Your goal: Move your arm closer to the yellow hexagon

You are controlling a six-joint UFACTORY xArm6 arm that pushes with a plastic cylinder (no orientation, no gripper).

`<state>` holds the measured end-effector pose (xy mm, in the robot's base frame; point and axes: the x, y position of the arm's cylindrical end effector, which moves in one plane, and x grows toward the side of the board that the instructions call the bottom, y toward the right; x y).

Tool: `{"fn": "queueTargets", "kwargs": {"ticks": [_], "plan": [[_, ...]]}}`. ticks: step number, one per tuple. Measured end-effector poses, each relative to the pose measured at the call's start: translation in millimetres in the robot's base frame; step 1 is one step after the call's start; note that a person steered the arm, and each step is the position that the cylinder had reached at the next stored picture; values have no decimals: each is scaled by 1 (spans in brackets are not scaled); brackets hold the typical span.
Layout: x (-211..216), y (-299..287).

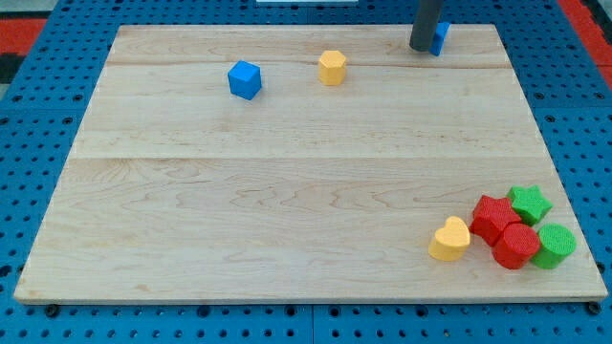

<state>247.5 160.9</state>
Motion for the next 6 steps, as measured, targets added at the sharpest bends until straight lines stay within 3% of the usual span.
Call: {"fn": "queueTargets", "kwargs": {"ticks": [2, 3, 4, 6], "plan": [[84, -29], [126, -91], [116, -140], [44, -195]]}}
